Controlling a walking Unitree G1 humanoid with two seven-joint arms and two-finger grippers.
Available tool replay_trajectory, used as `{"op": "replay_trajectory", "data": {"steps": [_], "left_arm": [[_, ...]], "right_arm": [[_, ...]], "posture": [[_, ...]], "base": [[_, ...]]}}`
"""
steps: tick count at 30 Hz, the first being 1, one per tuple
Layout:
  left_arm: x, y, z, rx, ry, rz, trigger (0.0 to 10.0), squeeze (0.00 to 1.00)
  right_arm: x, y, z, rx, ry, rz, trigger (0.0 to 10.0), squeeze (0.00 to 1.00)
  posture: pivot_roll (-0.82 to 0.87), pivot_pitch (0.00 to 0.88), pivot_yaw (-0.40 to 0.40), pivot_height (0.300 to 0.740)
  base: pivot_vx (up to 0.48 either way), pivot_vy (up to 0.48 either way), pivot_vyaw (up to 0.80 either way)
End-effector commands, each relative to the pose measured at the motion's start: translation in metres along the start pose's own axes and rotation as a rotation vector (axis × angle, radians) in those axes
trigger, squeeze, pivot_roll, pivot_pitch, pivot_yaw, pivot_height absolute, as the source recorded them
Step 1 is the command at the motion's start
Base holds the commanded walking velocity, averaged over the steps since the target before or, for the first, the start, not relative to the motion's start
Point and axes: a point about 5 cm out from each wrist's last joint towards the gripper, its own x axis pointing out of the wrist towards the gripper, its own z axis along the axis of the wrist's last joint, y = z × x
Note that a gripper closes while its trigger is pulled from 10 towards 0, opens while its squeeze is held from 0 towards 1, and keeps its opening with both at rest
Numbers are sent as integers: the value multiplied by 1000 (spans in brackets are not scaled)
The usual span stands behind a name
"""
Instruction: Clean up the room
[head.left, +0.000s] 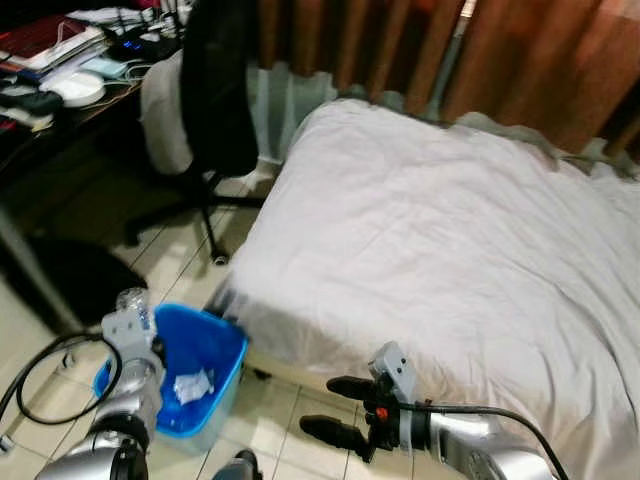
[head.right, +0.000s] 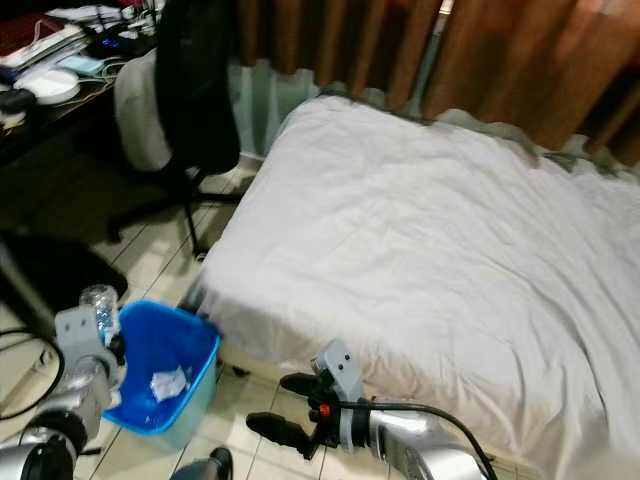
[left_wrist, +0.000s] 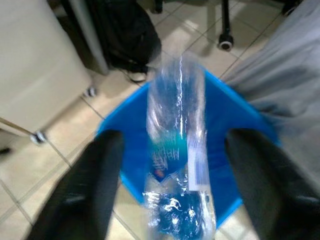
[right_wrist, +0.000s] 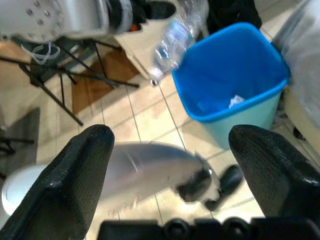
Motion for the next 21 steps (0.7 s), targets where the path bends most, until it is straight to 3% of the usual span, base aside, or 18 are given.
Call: {"op": "replay_trajectory", "data": {"steps": [1,5,11,12,15,17,18,19,21], "left_arm": [[1,-7,10,41,-41,-32,10000,1000],[3,-10,25,132,-95,-51,10000,1000],[4,-8,29,143,-98,-44,10000,1000],[3,-5,29,125,-117,-66,10000,0],[2,-3,27,128,-136,-84,10000,0],[-8,-6,11,118,-224,-211,10000,0],[-8,-6,11,118,-224,-211,10000,0],[-20,-12,5,116,-294,-299,10000,0],[-46,-27,5,152,-410,-428,10000,0]], "right_arm": [[-6,2,-2,17,-1,-2,10000,0],[-24,12,-9,53,15,-35,10000,0],[-31,16,-12,65,24,-60,10000,0],[-33,14,-13,71,2,-94,10000,0],[-34,11,-14,81,-23,-132,10000,0],[-38,-12,-3,65,-178,-348,10000,0],[-38,-12,-3,65,-178,-348,10000,0],[-44,-24,5,58,-282,-479,10000,0],[-56,-38,12,22,-378,-685,10000,0]], "posture": [[-180,237,-152,740],[-247,272,-165,740],[-247,272,-165,740],[-202,237,-115,740],[-162,208,-92,740],[-73,145,-60,740],[-73,145,-60,740],[-45,110,-57,740],[-19,78,-49,740]], "base": [[0,0,0],[0,0,0],[0,0,0],[0,0,0],[0,0,0],[0,0,0],[0,0,0],[0,0,0],[0,0,0]]}}
